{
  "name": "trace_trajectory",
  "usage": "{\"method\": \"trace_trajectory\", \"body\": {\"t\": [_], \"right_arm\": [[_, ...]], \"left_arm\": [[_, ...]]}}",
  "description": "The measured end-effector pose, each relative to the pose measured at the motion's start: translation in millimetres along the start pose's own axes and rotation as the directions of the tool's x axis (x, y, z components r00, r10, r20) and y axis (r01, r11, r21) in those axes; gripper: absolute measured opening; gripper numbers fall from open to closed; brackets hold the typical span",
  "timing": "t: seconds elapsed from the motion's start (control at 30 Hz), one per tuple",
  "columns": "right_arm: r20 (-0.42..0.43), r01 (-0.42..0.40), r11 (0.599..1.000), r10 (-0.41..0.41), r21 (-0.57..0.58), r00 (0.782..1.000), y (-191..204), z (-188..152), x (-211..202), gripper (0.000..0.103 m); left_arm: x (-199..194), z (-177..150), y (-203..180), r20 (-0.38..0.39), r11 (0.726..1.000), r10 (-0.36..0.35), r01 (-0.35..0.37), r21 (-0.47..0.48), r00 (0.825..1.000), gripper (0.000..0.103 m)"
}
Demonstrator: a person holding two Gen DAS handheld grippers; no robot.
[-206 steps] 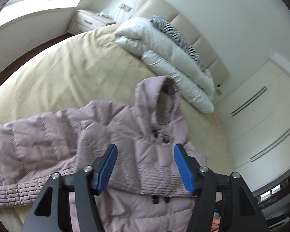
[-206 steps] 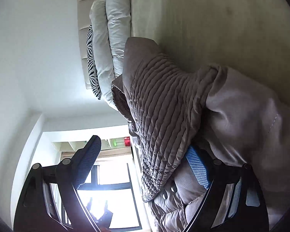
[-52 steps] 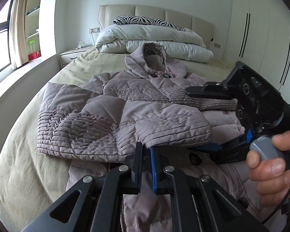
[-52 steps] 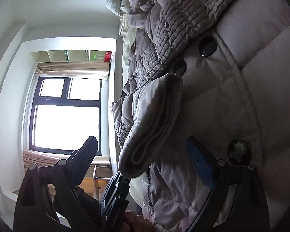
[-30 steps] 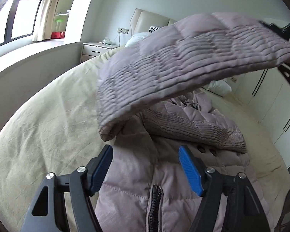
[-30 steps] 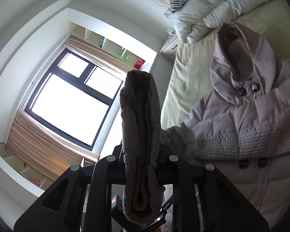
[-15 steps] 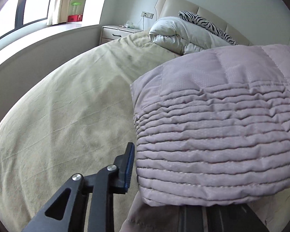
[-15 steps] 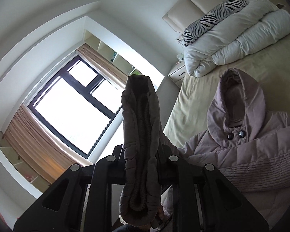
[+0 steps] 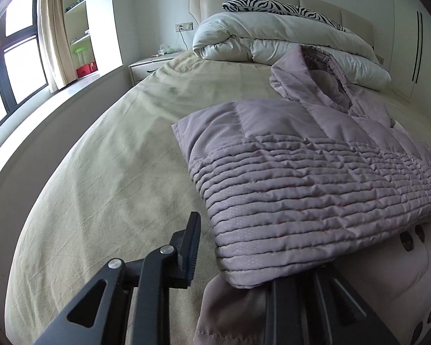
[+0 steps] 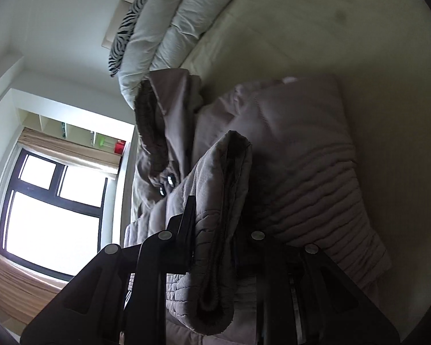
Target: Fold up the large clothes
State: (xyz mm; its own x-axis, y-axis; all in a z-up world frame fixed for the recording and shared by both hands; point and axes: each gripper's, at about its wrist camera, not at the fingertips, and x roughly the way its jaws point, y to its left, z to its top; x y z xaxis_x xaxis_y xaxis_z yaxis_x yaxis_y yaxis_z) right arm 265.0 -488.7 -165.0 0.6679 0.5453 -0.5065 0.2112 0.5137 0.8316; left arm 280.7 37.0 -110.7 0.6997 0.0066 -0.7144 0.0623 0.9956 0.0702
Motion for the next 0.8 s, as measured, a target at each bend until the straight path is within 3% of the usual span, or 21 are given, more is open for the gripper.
{"method": "trace_trajectory", "body": {"t": [0.07,0.17,0.23,0.37,0.4,0.5,0.6,0.7,0.8], "right_arm": [[0.011,-0.041,0.999,0.041,0.031,0.999,-21,-6,2,0.018],[0.016,-0.05,0.998,0.05,0.024,0.999,-23,-9,1,0.018],[0.016,-0.035,0.999,0.035,0.021,0.999,-20,-8,-2,0.019],[0.069,0.053,0.998,-0.051,-0.034,0.996,2,-8,-35,0.025],[0.093,0.084,0.995,-0.079,-0.051,0.993,4,-9,-43,0.028],[0.148,0.143,0.986,-0.13,-0.081,0.98,21,-9,-65,0.061],[0.185,0.104,0.979,-0.071,-0.175,0.98,52,-16,-76,0.06],[0.114,0.105,0.942,-0.072,-0.32,0.991,89,-30,-56,0.06],[0.063,0.137,0.884,-0.122,-0.447,0.991,115,-47,-24,0.058]], "left_arm": [[-6,-1,0,-0.013,1.0,0.012,-0.012,0.014,1.0,0.042],[-23,-6,3,-0.02,0.999,0.002,-0.001,0.04,1.0,0.05],[-39,-11,7,-0.022,0.998,-0.003,0.004,0.061,1.0,0.059],[-71,-10,22,-0.001,0.999,-0.012,0.012,0.039,1.0,0.06],[-77,-3,26,0.017,1.0,-0.018,0.018,0.024,1.0,0.06],[-84,32,23,0.082,0.999,-0.042,0.041,0.01,0.996,0.062],[-62,66,-5,0.1,0.995,-0.067,0.059,0.078,0.993,0.062],[-26,83,-35,0.077,0.988,-0.059,0.047,0.145,0.995,0.062],[22,75,-49,-0.035,0.982,-0.016,0.022,0.189,0.999,0.062]]}}
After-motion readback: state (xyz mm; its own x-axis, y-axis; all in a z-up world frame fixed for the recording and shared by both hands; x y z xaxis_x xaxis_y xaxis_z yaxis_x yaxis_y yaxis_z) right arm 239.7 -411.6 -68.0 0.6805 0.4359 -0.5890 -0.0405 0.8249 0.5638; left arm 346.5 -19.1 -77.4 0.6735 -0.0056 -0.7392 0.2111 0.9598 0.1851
